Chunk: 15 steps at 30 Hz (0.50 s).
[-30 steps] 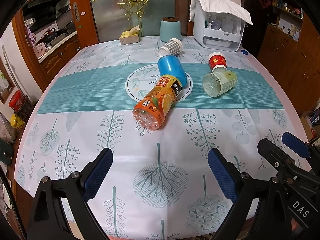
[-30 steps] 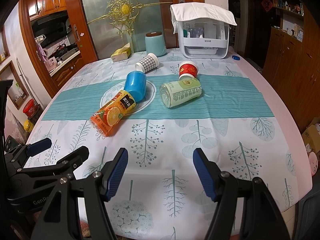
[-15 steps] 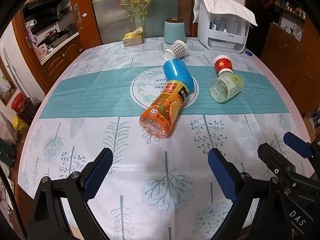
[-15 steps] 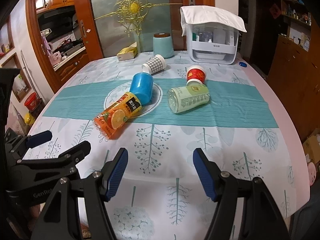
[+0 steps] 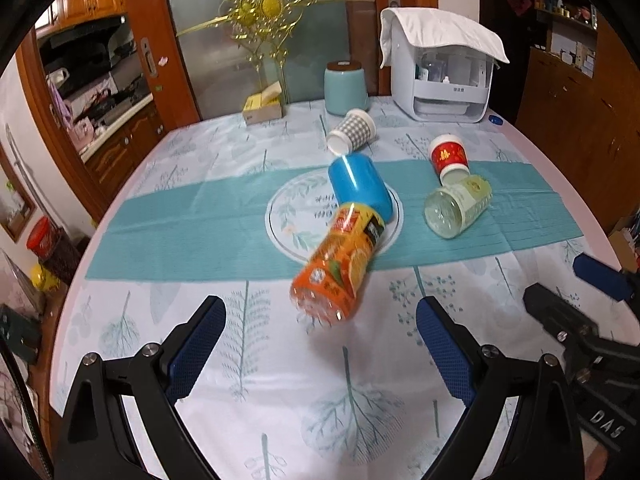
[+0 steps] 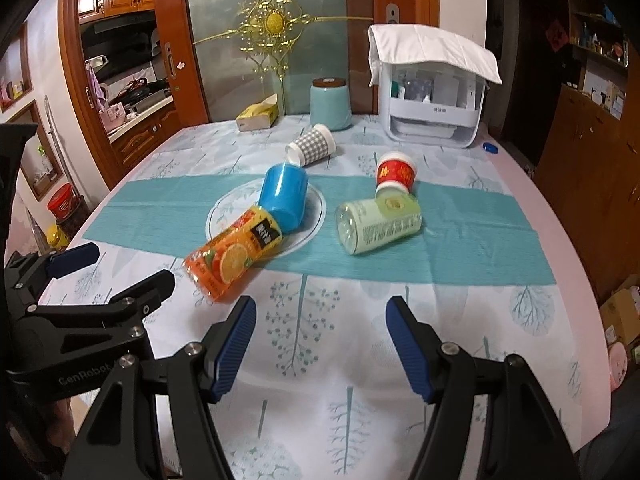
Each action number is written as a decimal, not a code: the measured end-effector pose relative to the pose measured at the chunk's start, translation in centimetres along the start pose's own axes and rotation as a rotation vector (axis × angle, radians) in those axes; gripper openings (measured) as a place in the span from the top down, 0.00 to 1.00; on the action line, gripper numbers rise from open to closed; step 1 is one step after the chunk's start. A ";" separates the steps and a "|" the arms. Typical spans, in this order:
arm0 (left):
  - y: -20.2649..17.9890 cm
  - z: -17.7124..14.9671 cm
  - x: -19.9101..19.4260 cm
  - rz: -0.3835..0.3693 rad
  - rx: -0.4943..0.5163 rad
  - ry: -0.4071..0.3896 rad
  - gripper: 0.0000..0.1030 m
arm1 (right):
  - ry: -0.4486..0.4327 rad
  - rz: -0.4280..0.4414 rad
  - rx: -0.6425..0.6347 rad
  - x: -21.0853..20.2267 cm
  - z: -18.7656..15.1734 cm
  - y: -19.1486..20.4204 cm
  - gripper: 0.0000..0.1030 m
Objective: Flip cup upright
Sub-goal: 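Move the left tool toward the lying orange juice bottle and close on it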
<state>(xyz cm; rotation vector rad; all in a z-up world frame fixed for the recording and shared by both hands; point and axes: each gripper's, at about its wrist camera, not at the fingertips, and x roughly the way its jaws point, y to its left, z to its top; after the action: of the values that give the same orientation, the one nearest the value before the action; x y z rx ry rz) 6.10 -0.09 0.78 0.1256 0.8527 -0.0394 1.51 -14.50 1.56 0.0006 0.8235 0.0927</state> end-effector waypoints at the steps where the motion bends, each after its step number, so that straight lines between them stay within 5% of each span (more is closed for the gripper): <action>1: 0.0 0.2 0.1 0.002 0.004 -0.004 0.08 | -0.005 -0.001 -0.001 0.0 0.3 -0.1 0.34; 15: -0.3 2.9 5.3 -0.031 0.120 0.011 0.08 | 0.005 -0.008 0.019 2.5 2.9 -1.0 0.34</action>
<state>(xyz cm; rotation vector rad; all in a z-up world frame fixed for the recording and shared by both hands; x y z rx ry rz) 11.69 -0.62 -1.34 0.2253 0.8636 -0.1196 5.45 -15.21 1.67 0.0151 0.8294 0.0776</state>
